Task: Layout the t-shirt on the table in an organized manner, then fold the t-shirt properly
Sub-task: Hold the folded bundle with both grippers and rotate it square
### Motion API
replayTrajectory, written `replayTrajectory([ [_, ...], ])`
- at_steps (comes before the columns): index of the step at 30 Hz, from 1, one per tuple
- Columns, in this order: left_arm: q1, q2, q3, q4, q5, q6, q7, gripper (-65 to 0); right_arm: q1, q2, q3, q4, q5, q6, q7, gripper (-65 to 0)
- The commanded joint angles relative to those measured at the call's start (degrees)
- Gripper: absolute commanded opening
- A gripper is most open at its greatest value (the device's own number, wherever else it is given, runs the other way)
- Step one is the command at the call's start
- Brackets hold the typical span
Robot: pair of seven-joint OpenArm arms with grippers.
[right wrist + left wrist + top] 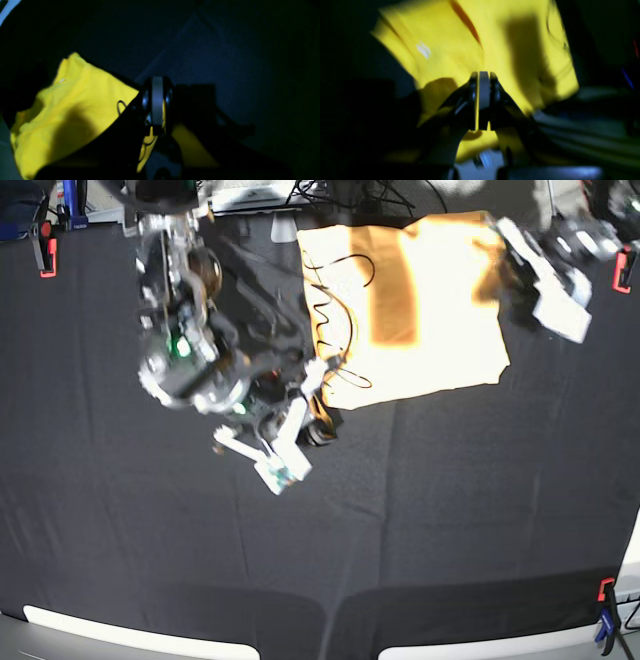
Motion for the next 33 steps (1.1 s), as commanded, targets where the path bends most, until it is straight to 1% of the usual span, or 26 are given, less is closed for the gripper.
replayTrajectory([
  [1, 0.7, -0.4, 1.4, 0.9, -1.3, -0.9, 0.0, -65.0, 2.4, 0.1, 0.2, -0.7, 0.4, 0.1, 1.5, -65.0],
  [5, 1.3, -0.4, 8.1, 0.9, 2.4, -0.8, 3.3, -65.0, 7.4, 0.1, 0.2, -8.1, 0.4, 0.1, 0.9, -65.0],
  [8, 1.3, -0.4, 11.2, 0.9, 5.2, -0.8, 3.5, -65.0, 10.6, 0.1, 0.2, -12.7, 0.4, 0.1, -0.2, -65.0],
  [11, 1.2, -0.4, 13.3, 0.9, 11.1, -0.8, 3.2, -65.0, 12.3, 0.1, 0.2, -15.1, 0.5, 0.2, -0.6, -65.0],
  [14, 0.9, -0.4, 13.6, -0.9, 15.3, -0.7, 0.9, -65.0, 12.5, 0.1, 0.0, -15.3, 0.9, 0.2, -0.6, -65.0],
  [16, 0.2, -0.4, 13.6, -3.3, 16.9, -0.6, 0.9, -65.0, 12.4, 0.1, -0.5, -15.5, 1.9, 0.2, -0.7, -65.0],
  [19, -2.3, -0.4, 13.6, -9.0, 17.3, -0.6, 0.8, -65.0, 12.4, 0.1, -1.5, -17.2, 2.2, 0.2, -0.4, -65.0],
  [23, -7.9, -0.4, 13.3, -17.2, 17.4, -0.6, 0.8, -65.0, 12.4, 0.2, -3.0, -19.4, 2.1, 0.3, -0.4, -65.0],
  [24, -9.4, -0.4, 13.3, -18.8, 17.7, -0.6, 0.8, -65.0, 12.4, 0.1, -3.3, -19.4, 2.1, 0.7, -0.4, -65.0],
  [25, -11.0, -0.4, 13.2, -20.3, 18.8, -0.5, 0.5, -65.0, 12.5, 0.1, -3.3, -19.4, 2.1, 1.7, -0.4, -65.0],
  [26, -12.4, -0.4, 13.2, -21.5, 19.9, -0.3, 0.0, -65.0, 12.5, 0.1, -3.3, -19.4, 2.2, 2.6, -0.4, -65.0],
  [29, -15.9, -0.4, 13.2, -24.3, 23.4, 3.8, -3.2, -65.0, 12.4, 0.3, -3.3, -19.4, 2.1, 2.6, -0.9, -65.0],
  [33, -19.3, -0.4, 13.2, -26.8, 27.7, 5.4, -6.8, -65.0, 12.4, 0.6, -3.3, -19.4, 1.9, 2.6, -2.0, -65.0],
])
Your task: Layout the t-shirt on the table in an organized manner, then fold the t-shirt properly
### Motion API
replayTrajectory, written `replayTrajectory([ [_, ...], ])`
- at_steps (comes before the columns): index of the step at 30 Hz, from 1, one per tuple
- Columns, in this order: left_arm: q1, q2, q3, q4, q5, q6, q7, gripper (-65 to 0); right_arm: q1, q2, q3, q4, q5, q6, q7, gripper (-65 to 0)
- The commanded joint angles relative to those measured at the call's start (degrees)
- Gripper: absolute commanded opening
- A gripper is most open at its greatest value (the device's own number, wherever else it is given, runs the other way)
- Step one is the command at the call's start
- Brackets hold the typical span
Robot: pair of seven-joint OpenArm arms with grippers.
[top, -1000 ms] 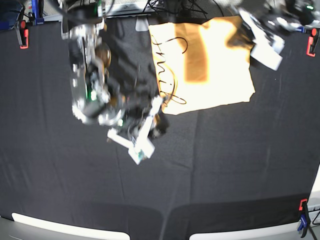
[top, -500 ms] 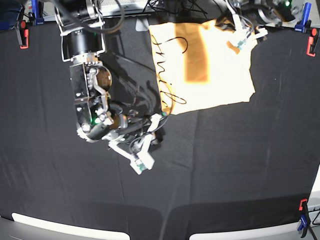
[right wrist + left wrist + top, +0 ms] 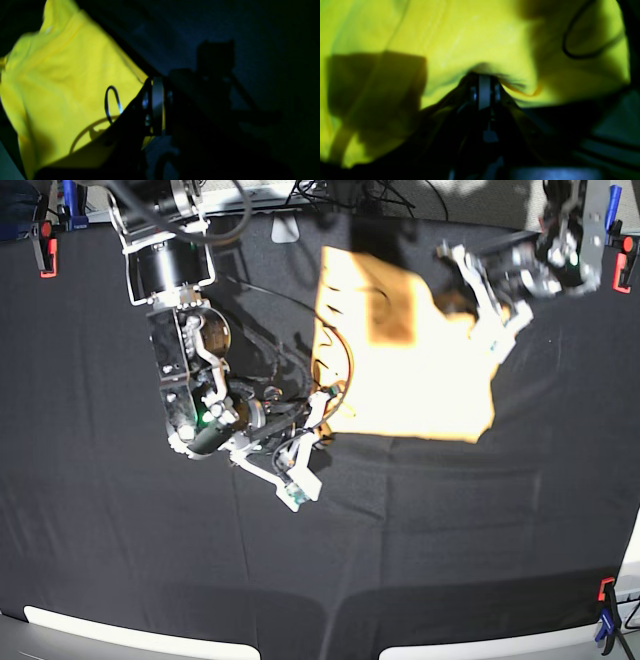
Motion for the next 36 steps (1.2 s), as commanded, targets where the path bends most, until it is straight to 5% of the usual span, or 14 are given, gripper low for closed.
replayTrajectory([
  [1, -0.9, -1.1, -0.7, -1.1, 6.3, 4.4, 2.2, -65.0, 1.4, 0.0, 0.2, 1.0, 0.5, 0.5, -0.1, -65.0],
  [9, -7.0, -1.1, -0.7, -3.4, 13.5, 9.0, -4.0, -65.0, 0.4, 2.2, 0.2, 1.0, 2.6, 0.4, -6.6, -65.0],
  [20, -11.7, -1.1, -0.6, -3.4, 13.8, 9.3, -10.5, -65.0, -12.3, 3.0, 0.2, 9.0, 5.2, 0.5, -7.4, -65.0],
  [24, -12.2, -1.1, -0.7, -3.3, 13.8, 9.3, -14.3, -65.0, -17.3, 2.1, 0.1, 14.4, 7.8, 5.2, -7.4, -65.0],
  [27, -12.2, -1.1, -0.7, -3.3, 13.8, 9.6, -17.7, -65.0, -19.3, 1.4, -1.0, 16.1, 8.8, 5.6, -7.4, -65.0],
  [36, -10.1, -1.1, -0.7, 1.2, 13.8, 19.9, -17.9, -65.0, -20.2, 1.4, 1.0, 19.6, 7.7, 3.6, -7.4, -65.0],
])
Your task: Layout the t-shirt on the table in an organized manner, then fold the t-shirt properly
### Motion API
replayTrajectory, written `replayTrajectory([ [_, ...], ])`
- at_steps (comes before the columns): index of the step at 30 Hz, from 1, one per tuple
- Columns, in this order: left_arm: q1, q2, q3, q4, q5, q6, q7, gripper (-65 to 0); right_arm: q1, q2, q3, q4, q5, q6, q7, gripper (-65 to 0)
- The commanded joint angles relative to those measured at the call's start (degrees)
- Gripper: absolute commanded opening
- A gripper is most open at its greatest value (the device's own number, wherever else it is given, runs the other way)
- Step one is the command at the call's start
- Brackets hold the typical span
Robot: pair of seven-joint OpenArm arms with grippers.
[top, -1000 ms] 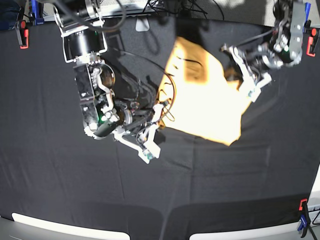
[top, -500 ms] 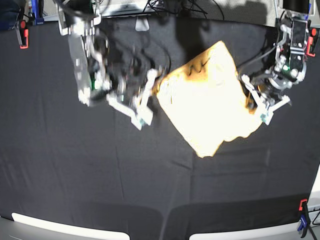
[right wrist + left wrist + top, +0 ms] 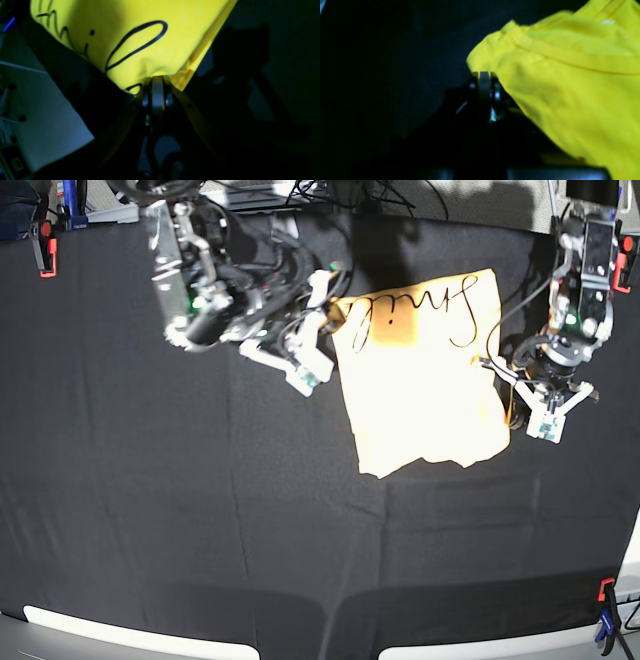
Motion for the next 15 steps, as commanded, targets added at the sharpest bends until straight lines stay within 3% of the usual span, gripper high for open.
replayTrajectory([
  [1, 0.4, -0.7, -0.4, 3.1, 0.0, 0.5, -0.8, -65.0, 0.7, -0.1, 1.6, 2.7, 1.2, -0.7, 0.9, -65.0],
  [8, 11.5, -0.7, -0.4, 18.7, -1.7, 1.2, 4.0, -65.0, -5.0, 0.0, 15.9, 15.5, 1.2, -1.8, 0.9, -65.0],
  [15, 23.0, -0.7, -2.8, 25.0, -2.0, 1.2, 6.4, -65.0, -20.3, 0.0, 30.3, 25.4, 1.3, -1.8, 0.9, -65.0],
])
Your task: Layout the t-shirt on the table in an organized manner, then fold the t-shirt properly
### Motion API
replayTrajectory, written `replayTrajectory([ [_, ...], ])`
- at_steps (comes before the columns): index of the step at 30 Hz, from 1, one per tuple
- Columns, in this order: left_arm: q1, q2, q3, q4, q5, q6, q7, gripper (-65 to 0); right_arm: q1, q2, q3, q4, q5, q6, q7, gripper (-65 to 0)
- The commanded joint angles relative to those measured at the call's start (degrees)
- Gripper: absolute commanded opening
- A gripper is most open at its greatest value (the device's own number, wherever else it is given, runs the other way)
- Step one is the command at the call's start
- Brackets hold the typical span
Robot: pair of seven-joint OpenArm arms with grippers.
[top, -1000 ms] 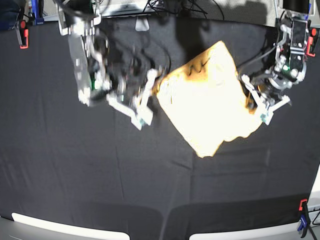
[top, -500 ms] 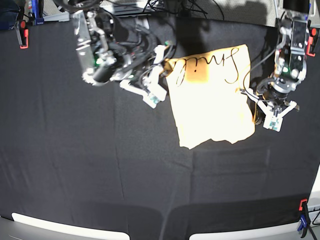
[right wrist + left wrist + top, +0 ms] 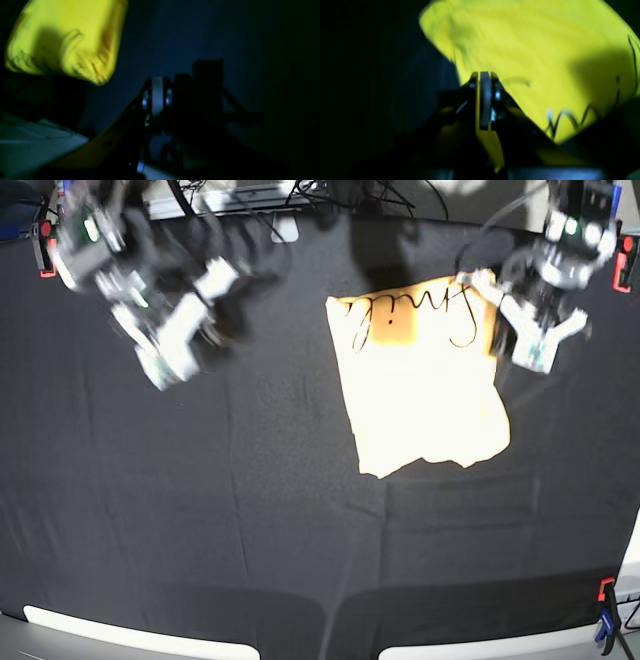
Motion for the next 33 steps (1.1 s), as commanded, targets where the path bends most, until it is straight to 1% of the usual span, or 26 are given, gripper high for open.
replayTrajectory([
  [1, 2.1, -0.4, -1.5, 1.5, -0.6, 0.1, -0.8, -65.0, -2.6, 0.2, 1.7, 2.0, 1.1, 0.4, 0.9, -65.0],
  [3, 5.9, -0.5, -4.1, 1.7, -3.1, -0.2, -0.8, -65.0, -7.9, 0.2, 5.2, 3.1, 1.4, 1.0, 0.9, -65.0],
  [6, 11.5, -0.4, -7.8, 1.7, -6.4, -2.9, -0.5, -65.0, -15.3, 0.2, 9.2, 3.5, 1.7, 2.4, 0.9, -65.0],
  [8, 14.9, -0.4, -9.3, 1.7, -7.7, -5.4, 1.4, -65.0, -19.6, 0.2, 11.0, 3.5, 1.7, 2.4, 0.9, -65.0],
  [10, 18.2, -0.4, -9.8, 1.7, -8.3, -6.9, 4.3, -65.0, -23.2, 0.2, 11.8, 3.5, 1.7, 2.4, 0.9, -65.0],
  [12, 22.0, -0.4, -9.8, 1.7, -8.3, -7.0, 6.1, -65.0, -26.4, 0.2, 11.8, 3.4, 1.5, 2.4, 0.9, -65.0],
  [15, 27.7, -0.4, -9.8, 1.2, -8.3, -7.0, 6.1, -65.0, -29.9, 0.2, 11.7, 2.0, 1.2, 2.4, 0.9, -65.0],
  [18, 30.7, -0.4, -9.8, -1.8, -8.3, -7.0, 5.6, -65.0, -31.3, 0.2, 11.7, -2.4, 0.5, 2.7, 0.9, -65.0],
  [20, 31.1, -0.2, -9.8, -6.0, -8.3, -7.0, 3.1, -65.0, -31.0, 0.5, 11.6, -7.5, -1.1, 4.4, 0.9, -65.0],
  [21, 31.0, 0.0, -9.8, -8.9, -8.3, -7.0, 0.9, -65.0, -30.6, 1.0, 11.3, -10.7, -1.1, 5.1, 0.9, -65.0],
  [23, 30.3, 1.2, -9.8, -15.6, -8.3, -7.0, -6.3, -65.0, -29.2, 2.7, 9.7, -17.9, -1.1, 5.2, 0.9, -65.0],
  [25, 28.8, 3.5, -9.8, -23.8, -8.2, -7.1, -14.6, -65.0, -27.3, 5.0, 7.1, -26.1, -1.1, 5.1, 1.0, -65.0],
  [27, 25.6, 5.9, -9.8, -32.9, -8.2, -8.3, -20.1, -65.0, -24.4, 7.9, 3.6, -35.5, -1.1, 4.9, 1.9, -65.0],
  [28, 23.6, 6.9, -9.8, -37.6, -8.2, -9.4, -21.4, -65.0, -22.6, 9.3, 1.6, -40.2, -1.5, 4.8, 3.6, -65.0],
  [30, 18.8, 8.6, -9.8, -47.4, -8.2, -11.7, -21.9, -65.0, -18.3, 12.2, -2.8, -49.9, -3.9, 4.7, 8.1, -65.0],
  [32, 13.4, 9.9, -9.8, -57.7, -7.9, -13.2, -22.5, -65.0, -13.5, 14.5, -7.4, -59.6, -7.3, 2.6, 14.0, -65.0],
  [33, 10.8, 10.4, -9.8, -62.5, -6.8, -13.5, -23.8, -65.0, -11.0, 15.4, -9.5, -64.2, -8.8, 2.0, 17.3, -65.0],
])
